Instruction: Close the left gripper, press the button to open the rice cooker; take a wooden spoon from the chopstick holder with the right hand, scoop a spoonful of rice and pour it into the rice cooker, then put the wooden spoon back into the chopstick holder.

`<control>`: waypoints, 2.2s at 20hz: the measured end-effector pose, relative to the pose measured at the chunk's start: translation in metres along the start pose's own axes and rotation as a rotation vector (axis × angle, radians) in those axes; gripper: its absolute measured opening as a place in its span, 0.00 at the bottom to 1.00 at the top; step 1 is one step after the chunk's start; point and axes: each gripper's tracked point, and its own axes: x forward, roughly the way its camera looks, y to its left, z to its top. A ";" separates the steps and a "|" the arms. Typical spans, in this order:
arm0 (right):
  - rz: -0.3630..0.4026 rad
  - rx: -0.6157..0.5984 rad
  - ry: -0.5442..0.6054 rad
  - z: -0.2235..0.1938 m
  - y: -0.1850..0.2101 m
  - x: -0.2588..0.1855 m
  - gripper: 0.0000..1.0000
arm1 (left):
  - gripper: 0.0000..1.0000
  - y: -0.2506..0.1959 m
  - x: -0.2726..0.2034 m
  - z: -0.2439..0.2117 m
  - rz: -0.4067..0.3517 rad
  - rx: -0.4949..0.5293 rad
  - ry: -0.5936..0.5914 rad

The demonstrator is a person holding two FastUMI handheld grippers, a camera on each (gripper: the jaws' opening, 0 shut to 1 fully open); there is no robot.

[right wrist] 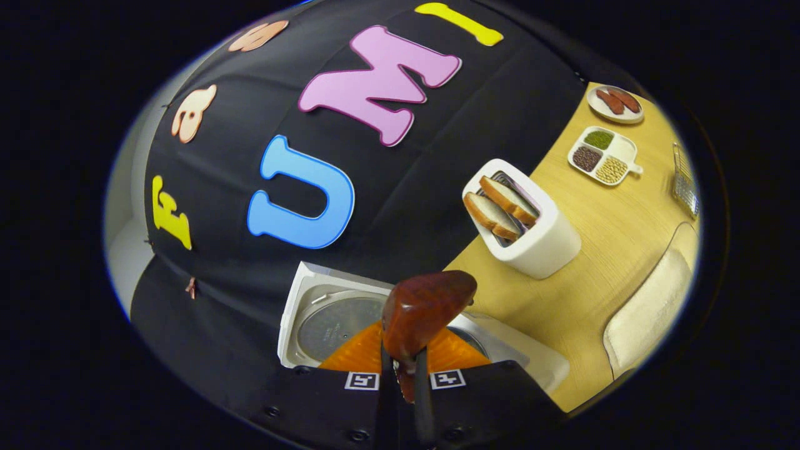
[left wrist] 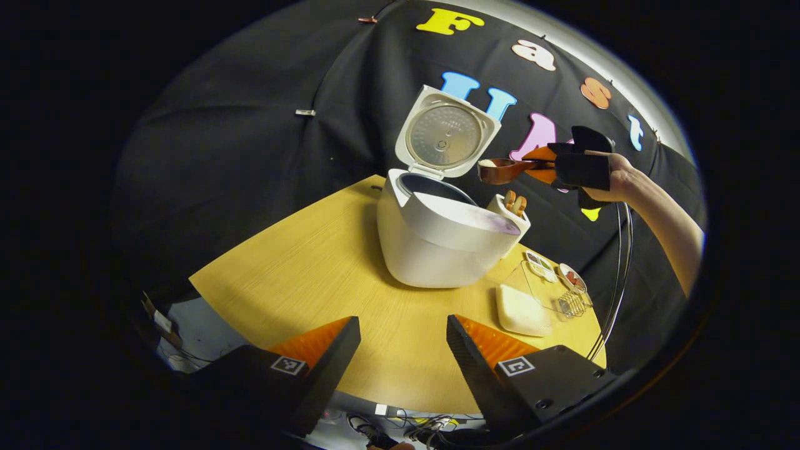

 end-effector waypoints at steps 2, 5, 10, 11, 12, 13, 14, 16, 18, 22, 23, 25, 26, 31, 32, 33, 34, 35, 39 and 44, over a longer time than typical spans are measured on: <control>-0.001 -0.100 -0.013 -0.006 0.008 0.015 0.15 | 0.96 0.005 0.000 0.002 0.016 -0.037 0.004; 0.004 -0.253 -0.055 -0.012 0.017 0.029 0.14 | 0.96 0.012 0.001 0.010 0.026 -0.054 -0.007; -0.001 -0.477 -0.065 -0.036 0.012 0.046 0.14 | 0.96 0.030 0.006 0.022 0.074 -0.005 -0.029; -0.004 -0.518 -0.067 -0.040 0.009 0.049 0.14 | 0.96 0.033 0.006 0.023 0.078 -0.009 -0.029; -0.001 -0.550 -0.065 -0.044 0.008 0.052 0.14 | 0.96 0.033 0.008 0.022 0.079 -0.016 -0.028; 0.005 -0.573 -0.066 -0.047 0.010 0.057 0.15 | 0.96 0.033 0.009 0.022 0.077 -0.021 -0.023; 0.008 -0.597 -0.059 -0.052 0.011 0.061 0.14 | 0.96 0.033 0.010 0.020 0.075 -0.023 -0.017; 0.018 -0.644 -0.054 -0.057 0.014 0.069 0.14 | 0.96 0.036 0.012 0.023 0.083 -0.017 -0.023; 0.028 -0.702 -0.075 -0.059 0.020 0.073 0.14 | 0.96 0.038 0.014 0.024 0.086 -0.016 -0.028; 0.084 -0.857 -0.088 -0.072 0.030 0.076 0.14 | 0.96 0.038 0.016 0.024 0.082 -0.033 -0.026; 0.103 -0.901 -0.086 -0.076 0.032 0.075 0.14 | 0.96 0.039 0.016 0.023 0.082 -0.032 -0.023; 0.147 -0.973 -0.089 -0.084 0.037 0.071 0.14 | 0.96 0.039 0.016 0.020 0.080 -0.030 -0.018; 0.163 -1.008 -0.089 -0.087 0.038 0.070 0.14 | 0.96 0.038 0.015 0.018 0.074 -0.028 -0.014; 0.232 -1.193 -0.092 -0.103 0.047 0.061 0.14 | 0.96 0.038 0.015 0.019 0.066 0.010 -0.009; 0.238 -1.225 -0.093 -0.106 0.047 0.058 0.14 | 0.96 0.037 0.014 0.020 0.068 0.017 -0.015; 0.250 -1.256 -0.092 -0.111 0.048 0.056 0.14 | 0.96 0.037 0.014 0.022 0.070 0.019 -0.021; 0.266 -1.286 -0.092 -0.115 0.050 0.053 0.14 | 0.96 0.036 0.014 0.024 0.068 0.016 -0.028; 0.278 -1.306 -0.086 -0.120 0.051 0.050 0.14 | 0.96 0.033 0.014 0.026 0.066 0.012 -0.033; 0.265 -1.240 -0.082 -0.117 0.054 0.039 0.14 | 0.96 0.023 0.011 0.028 0.075 0.101 -0.050; 0.301 -1.022 -0.114 -0.080 0.079 0.001 0.14 | 0.96 -0.002 0.006 0.033 0.049 0.151 -0.064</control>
